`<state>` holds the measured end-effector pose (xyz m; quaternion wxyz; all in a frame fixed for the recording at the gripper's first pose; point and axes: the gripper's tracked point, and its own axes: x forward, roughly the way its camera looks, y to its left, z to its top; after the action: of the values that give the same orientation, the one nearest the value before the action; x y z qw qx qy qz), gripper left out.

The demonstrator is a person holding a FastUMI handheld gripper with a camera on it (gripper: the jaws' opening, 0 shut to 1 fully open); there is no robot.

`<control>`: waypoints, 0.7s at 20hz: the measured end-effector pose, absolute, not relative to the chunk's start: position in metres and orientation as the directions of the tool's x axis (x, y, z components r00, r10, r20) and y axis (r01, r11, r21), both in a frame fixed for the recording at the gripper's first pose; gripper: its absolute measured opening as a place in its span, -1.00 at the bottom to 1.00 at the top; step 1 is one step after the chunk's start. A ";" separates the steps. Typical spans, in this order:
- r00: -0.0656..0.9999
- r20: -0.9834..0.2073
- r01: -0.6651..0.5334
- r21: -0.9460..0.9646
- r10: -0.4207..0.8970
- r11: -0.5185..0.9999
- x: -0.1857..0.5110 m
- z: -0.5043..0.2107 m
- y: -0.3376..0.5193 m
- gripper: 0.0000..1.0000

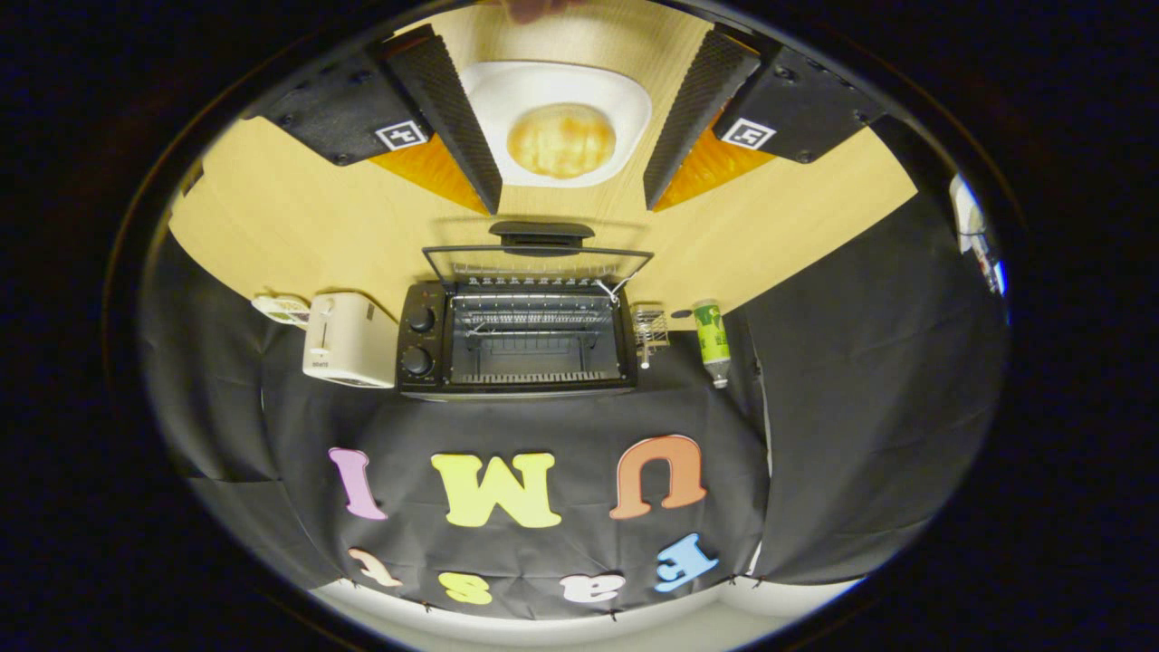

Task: Open the toaster oven, put the food inside, and close the toaster oven door.

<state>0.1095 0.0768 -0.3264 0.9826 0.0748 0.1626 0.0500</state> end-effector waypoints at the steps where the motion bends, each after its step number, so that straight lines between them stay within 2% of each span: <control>1: 0.945 -0.307 -0.067 0.156 0.113 0.985 0.107 -0.329 0.078 1.00; 6: 0.929 -0.368 -0.021 0.070 0.046 0.997 0.113 -0.360 0.073 1.00; 14: 0.871 -0.488 0.031 0.170 0.057 0.985 0.115 -0.396 0.078 1.00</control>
<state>0.1151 0.0780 -0.3965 0.9633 0.0866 0.2539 0.0069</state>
